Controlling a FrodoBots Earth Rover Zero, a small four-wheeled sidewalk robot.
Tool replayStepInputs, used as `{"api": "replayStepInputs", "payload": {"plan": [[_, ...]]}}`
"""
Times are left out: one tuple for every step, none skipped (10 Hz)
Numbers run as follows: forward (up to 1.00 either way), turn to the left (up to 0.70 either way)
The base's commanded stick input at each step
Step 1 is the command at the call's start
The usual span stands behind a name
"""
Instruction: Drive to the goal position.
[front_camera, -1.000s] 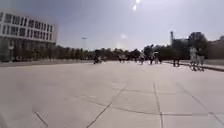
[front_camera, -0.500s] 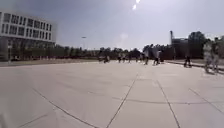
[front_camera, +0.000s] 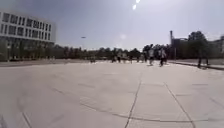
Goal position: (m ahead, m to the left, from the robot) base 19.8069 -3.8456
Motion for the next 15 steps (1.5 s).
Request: {"api": "replayStepInputs", "payload": {"plan": [[1.0,0.0],[1.0,0.0],[1.0,0.0],[1.0,0.0],[1.0,0.0],[1.0,0.0],[1.0,0.0],[1.0,0.0],[1.0,0.0],[1.0,0.0],[1.0,0.0],[1.0,0.0],[1.0,0.0],[1.0,0.0],[1.0,0.0]]}}
